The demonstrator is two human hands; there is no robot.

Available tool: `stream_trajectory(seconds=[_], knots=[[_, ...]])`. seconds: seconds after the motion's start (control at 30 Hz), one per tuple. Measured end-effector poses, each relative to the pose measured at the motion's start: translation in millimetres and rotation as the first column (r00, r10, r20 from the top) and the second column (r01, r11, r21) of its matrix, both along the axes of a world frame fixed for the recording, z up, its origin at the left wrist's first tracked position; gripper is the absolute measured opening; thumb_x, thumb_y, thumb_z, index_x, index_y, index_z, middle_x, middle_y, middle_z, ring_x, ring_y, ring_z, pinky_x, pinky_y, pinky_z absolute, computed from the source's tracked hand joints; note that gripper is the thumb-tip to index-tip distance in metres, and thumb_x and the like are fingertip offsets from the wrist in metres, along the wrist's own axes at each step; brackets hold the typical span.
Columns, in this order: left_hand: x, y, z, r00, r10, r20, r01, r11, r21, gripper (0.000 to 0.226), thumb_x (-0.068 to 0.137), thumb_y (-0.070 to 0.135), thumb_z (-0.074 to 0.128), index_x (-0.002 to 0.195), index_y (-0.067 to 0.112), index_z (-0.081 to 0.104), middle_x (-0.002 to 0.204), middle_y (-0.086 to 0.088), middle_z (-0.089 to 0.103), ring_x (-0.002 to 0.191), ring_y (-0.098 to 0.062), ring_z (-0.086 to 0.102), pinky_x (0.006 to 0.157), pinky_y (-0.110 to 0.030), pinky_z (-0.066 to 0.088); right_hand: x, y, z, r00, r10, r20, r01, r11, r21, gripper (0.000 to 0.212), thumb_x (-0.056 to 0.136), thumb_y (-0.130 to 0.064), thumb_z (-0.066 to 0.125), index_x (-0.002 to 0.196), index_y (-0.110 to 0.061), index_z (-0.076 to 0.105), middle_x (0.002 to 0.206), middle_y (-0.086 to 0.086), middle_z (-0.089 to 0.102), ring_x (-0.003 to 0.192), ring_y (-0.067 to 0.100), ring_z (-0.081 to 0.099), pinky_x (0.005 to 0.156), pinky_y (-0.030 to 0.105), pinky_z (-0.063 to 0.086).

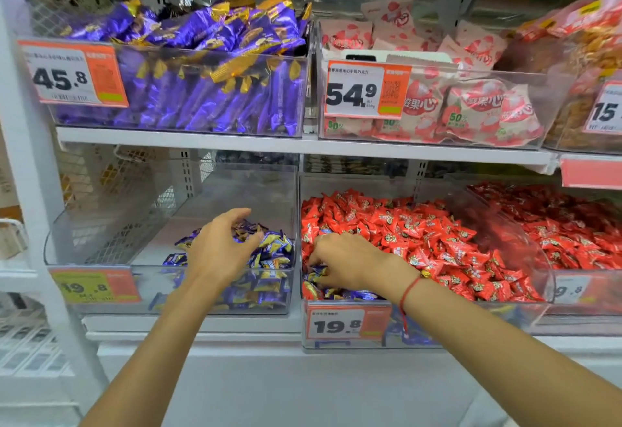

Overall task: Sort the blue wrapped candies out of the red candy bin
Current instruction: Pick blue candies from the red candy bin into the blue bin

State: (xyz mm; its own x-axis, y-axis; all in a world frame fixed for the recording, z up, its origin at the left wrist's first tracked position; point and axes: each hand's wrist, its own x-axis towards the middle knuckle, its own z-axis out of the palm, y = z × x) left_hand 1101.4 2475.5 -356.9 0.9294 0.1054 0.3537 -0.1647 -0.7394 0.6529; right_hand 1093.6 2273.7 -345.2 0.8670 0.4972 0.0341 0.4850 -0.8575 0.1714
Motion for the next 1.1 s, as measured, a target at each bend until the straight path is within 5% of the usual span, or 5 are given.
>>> stream_trajectory(seconds=[0.27,0.4,0.53,0.8,1.1], knots=[[-28,-31,31,0.966,-0.147,0.213,0.184,0.969,-0.167,0.023,0.093,0.021,0.060,0.112,0.032,0.065,0.112,0.020,0.061,0.106,-0.004,0.055,0.086,-0.024,0.041,-16,-27,-10,0.996,-0.088,-0.024,0.090,0.906,0.413,0.032,0.094,-0.031,0.058,0.072,-0.009,0.051,0.076,0.001,0.050,0.068,0.019,0.046,0.060,0.034,0.037],[-42,-47,46,0.929,-0.247,0.277,0.334,0.880,-0.337,0.016,0.093,0.023,0.061,0.101,0.034,0.068,0.097,0.025,0.066,0.093,0.013,0.058,0.081,-0.014,0.047,-36,-42,-5,0.952,-0.071,-0.298,0.304,0.343,0.889,0.015,0.094,-0.034,0.058,0.085,-0.024,0.065,0.074,0.001,0.047,0.060,0.007,0.044,0.058,0.017,0.041],[-48,-65,45,0.901,-0.392,0.185,0.434,0.810,-0.394,0.031,0.092,0.034,0.061,0.122,0.028,0.065,0.113,0.016,0.067,0.103,0.008,0.061,0.091,-0.018,0.048,-48,-37,11,0.880,0.184,-0.439,0.462,-0.112,0.880,0.021,0.090,-0.032,0.062,0.103,-0.018,0.072,0.095,0.005,0.062,0.086,0.013,0.051,0.062,0.018,0.048],[-48,-70,33,0.876,-0.443,0.191,0.465,0.671,-0.577,0.024,0.086,0.013,0.069,0.110,0.017,0.070,0.089,0.004,0.075,0.082,-0.003,0.071,0.071,-0.012,0.051,-60,-19,26,0.904,0.096,-0.417,0.427,-0.287,0.858,0.020,0.079,-0.023,0.077,0.095,-0.023,0.066,0.084,-0.003,0.072,0.067,0.003,0.064,0.064,0.015,0.053],[-48,-64,31,0.840,-0.451,0.302,0.540,0.749,-0.385,0.016,0.095,0.020,0.057,0.109,0.026,0.065,0.091,0.005,0.071,0.083,-0.017,0.064,0.078,-0.031,0.052,-62,-13,28,0.922,0.153,-0.355,0.386,-0.330,0.861,0.019,0.081,-0.018,0.074,0.099,-0.013,0.073,0.095,0.003,0.075,0.085,0.009,0.070,0.080,0.017,0.055]])
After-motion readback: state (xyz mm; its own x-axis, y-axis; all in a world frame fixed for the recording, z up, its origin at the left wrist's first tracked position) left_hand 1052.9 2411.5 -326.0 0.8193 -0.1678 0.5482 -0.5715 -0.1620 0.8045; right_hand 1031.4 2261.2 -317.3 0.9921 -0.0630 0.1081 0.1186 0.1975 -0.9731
